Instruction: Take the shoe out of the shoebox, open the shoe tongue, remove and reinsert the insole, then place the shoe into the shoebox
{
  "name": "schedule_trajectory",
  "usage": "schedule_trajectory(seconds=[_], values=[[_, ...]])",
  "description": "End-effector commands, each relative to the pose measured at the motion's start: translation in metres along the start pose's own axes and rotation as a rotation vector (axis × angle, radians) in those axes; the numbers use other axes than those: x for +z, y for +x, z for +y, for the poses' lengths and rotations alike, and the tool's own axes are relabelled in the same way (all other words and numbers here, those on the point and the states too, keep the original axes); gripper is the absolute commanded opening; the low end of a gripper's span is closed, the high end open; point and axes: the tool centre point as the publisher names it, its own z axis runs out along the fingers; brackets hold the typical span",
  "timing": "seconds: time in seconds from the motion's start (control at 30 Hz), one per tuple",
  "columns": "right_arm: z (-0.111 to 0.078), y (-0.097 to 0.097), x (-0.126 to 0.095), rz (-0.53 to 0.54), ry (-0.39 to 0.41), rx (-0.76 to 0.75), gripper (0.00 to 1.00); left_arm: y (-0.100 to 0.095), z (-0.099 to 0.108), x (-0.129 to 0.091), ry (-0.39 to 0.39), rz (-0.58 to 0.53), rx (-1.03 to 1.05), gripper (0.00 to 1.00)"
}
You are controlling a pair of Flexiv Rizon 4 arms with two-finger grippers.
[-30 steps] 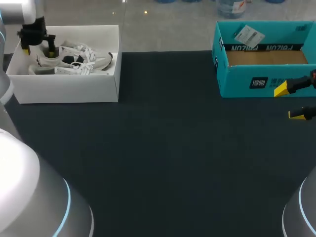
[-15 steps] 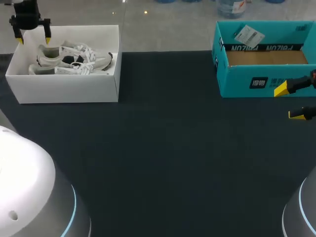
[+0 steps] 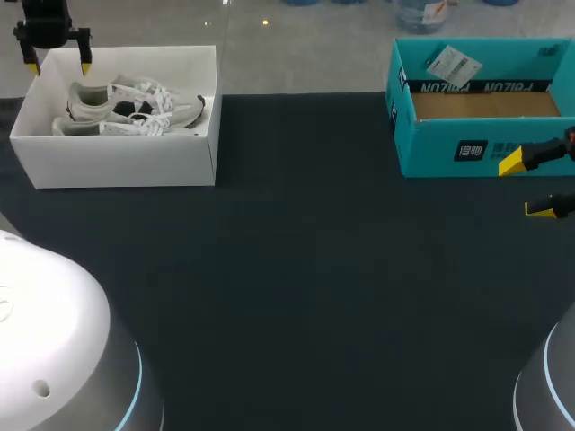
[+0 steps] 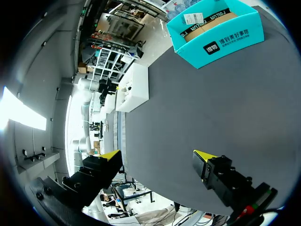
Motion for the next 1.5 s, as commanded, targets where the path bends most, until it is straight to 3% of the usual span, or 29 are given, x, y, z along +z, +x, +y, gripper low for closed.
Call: schedule_trajectory(seconds=[0.03, 0.4, 0.5, 0.53, 0.67, 0.77, 0.93, 0.97, 1.07, 1.13, 1.17, 1.3, 1.5], values=[[0.0, 0.0, 0.001, -0.002, 0.001, 0.002, 1.0, 0.008, -0.007, -0.005, 0.011, -0.012, 0.002, 1.0], [0.0, 0.0, 0.001, -0.002, 0.001, 0.002, 1.0, 0.035, -0.055, -0.007, 0.041, -0.053, 0.057, 1.0], [0.0, 0.0, 0.001, -0.002, 0.001, 0.002, 1.0, 0.036, -0.069, -0.007, 0.04, -0.063, 0.083, 0.99], [0.0, 0.0, 0.001, -0.002, 0.001, 0.002, 1.0, 0.036, -0.075, -0.007, 0.043, -0.064, 0.09, 0.91], [0.0, 0.0, 0.001, -0.002, 0.001, 0.002, 1.0, 0.031, -0.095, -0.002, 0.023, -0.027, 0.132, 1.0], [0.0, 0.0, 0.001, -0.002, 0.001, 0.002, 1.0, 0.027, -0.104, 0.002, 0.023, -0.018, 0.145, 1.0], [0.0, 0.0, 0.001, -0.002, 0.001, 0.002, 1.0, 0.021, -0.11, 0.009, 0.021, -0.012, 0.154, 1.0], [0.0, 0.0, 0.001, -0.002, 0.001, 0.002, 1.0, 0.02, -0.112, 0.01, 0.019, -0.007, 0.152, 0.92], [0.0, 0.0, 0.001, -0.002, 0.001, 0.002, 1.0, 0.019, -0.113, 0.012, 0.031, -0.008, 0.156, 0.87], [0.0, 0.0, 0.001, -0.002, 0.001, 0.002, 1.0, 0.018, -0.112, 0.014, 0.043, -0.005, 0.156, 0.59], [0.0, 0.0, 0.001, -0.002, 0.001, 0.002, 1.0, 0.017, -0.111, 0.016, 0.049, 0.004, 0.157, 0.57], [0.0, 0.0, 0.001, -0.002, 0.001, 0.002, 1.0, 0.014, -0.105, 0.021, 0.082, 0.009, 0.157, 0.75], [0.0, 0.0, 0.001, -0.002, 0.001, 0.002, 1.0, 0.014, -0.096, 0.028, 0.116, 0.006, 0.166, 0.69]])
